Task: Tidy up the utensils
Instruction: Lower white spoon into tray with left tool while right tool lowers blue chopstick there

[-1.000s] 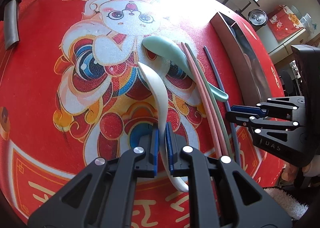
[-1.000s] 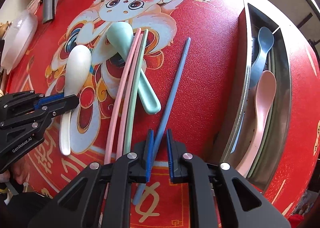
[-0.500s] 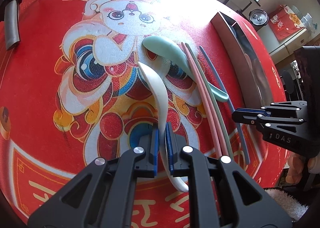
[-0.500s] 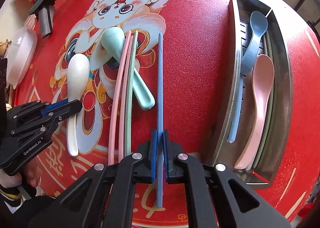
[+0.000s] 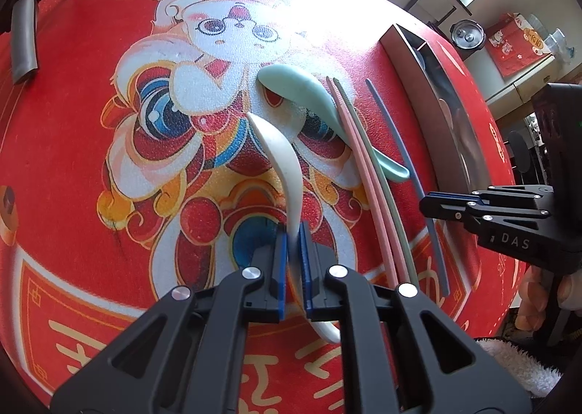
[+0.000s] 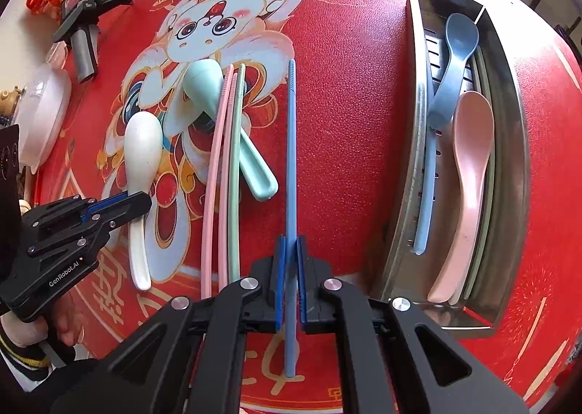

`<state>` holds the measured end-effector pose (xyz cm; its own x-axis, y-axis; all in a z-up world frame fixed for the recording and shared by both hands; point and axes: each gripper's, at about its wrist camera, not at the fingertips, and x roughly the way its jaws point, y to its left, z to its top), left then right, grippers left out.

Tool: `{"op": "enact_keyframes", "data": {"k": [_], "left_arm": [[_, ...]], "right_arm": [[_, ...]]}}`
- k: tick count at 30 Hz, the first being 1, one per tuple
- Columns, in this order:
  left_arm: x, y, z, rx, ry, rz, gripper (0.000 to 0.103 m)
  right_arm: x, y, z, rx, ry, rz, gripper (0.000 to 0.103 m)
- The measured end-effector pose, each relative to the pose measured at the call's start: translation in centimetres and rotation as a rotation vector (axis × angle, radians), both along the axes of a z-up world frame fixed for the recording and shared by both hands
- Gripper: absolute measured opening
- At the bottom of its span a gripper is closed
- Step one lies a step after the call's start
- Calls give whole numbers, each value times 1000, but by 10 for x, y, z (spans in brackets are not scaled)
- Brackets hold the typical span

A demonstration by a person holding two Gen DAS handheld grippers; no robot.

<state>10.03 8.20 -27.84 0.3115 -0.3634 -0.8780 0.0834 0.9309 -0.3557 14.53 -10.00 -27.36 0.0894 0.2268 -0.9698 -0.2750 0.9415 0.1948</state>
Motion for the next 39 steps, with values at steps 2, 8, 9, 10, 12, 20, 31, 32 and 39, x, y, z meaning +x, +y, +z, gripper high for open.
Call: {"op": "enact_keyframes", "data": {"k": [2, 8, 9, 10, 12, 20, 31, 32, 39], "left_arm": [[-2, 2, 4, -17, -8, 2, 11], [-3, 5, 17, -29, -17, 4, 11], [-3, 5, 19, -35, -17, 5, 11], [-3, 6, 21, -39, -19, 7, 11], [-2, 6, 26, -40, -25, 5, 11], [10, -14, 51, -45, -62, -51, 11], [66, -99, 81, -99, -88, -197, 11], [73, -109, 81, -104, -80, -209, 11], [108, -167, 66, -71, -24, -289, 11]], "right_arm": [[3, -5, 7, 13, -11, -4, 6], [2, -11, 23, 46, -42, -8, 6], [2, -11, 25, 49, -47, -6, 6], [2, -11, 27, 55, -52, -5, 6], [3, -11, 31, 65, -59, -7, 6], [12, -37, 49, 133, -86, -97, 6], [49, -116, 58, 94, -125, -253, 6], [53, -119, 56, 76, -126, -252, 6], [70, -135, 42, 22, -103, -243, 6]]}}
